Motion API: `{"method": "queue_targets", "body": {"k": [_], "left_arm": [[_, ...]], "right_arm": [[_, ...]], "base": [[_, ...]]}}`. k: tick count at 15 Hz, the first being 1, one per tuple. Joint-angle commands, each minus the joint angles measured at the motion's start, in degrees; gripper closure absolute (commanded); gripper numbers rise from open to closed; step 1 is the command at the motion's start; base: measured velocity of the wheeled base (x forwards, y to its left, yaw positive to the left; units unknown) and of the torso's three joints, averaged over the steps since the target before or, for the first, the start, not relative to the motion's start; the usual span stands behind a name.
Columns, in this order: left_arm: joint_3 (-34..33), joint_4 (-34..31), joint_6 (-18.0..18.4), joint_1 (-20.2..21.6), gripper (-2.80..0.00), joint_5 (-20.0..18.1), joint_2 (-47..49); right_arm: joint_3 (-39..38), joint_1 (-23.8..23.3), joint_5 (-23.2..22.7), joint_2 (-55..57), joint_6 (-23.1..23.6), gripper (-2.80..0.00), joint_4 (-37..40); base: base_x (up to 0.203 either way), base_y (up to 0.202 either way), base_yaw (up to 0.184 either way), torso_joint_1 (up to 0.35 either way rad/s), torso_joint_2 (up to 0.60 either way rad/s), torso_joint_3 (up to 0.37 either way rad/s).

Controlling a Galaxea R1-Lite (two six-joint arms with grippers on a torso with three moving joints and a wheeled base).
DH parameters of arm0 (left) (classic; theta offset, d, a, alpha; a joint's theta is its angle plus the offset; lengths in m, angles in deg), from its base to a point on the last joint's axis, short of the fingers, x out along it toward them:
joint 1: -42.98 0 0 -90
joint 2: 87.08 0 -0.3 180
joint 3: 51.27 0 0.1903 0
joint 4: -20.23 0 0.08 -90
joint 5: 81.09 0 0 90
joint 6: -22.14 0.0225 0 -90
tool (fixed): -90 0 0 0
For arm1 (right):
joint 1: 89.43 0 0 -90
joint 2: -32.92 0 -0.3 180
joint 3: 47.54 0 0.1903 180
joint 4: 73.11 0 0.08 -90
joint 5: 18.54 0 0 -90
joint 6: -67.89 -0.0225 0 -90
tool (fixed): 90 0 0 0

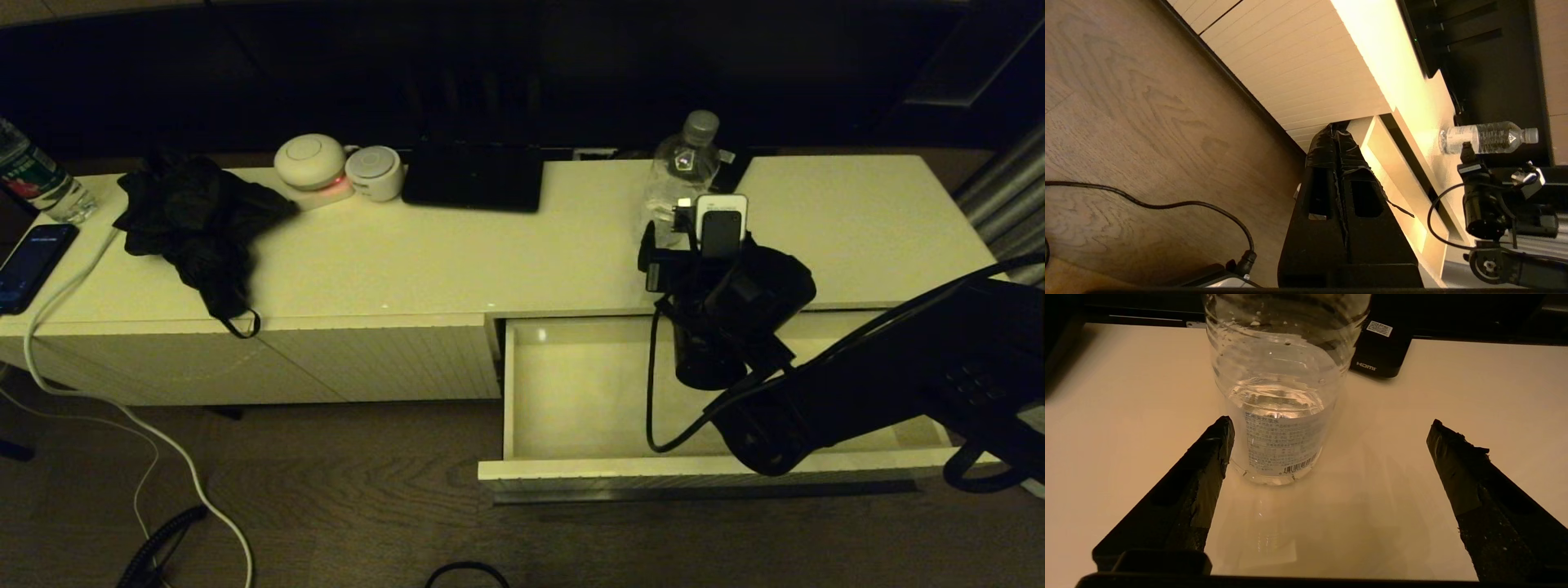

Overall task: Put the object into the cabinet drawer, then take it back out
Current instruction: Put the mineral water in the drawer

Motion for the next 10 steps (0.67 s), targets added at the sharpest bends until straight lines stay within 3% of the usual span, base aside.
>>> {"method": "queue_targets", "body": {"k": [1, 10], "left_arm": [[0.0, 0.0, -0.3, 0.0, 0.00, 0.0, -0.1], [0.0, 0.0, -0.3, 0.0, 0.00, 0.0, -0.1]], "right_arm": [[1.1, 0.0, 0.2, 0.7, 0.3, -2.80, -0.4], [6.2, 0.0, -1.3, 4.1, 2.6, -2.80, -0.7]], "base": [[0.000, 0.000, 0.000, 0.000, 0.00, 0.000], [0.000, 0.000, 0.000, 0.000, 0.00, 0.000]]}}
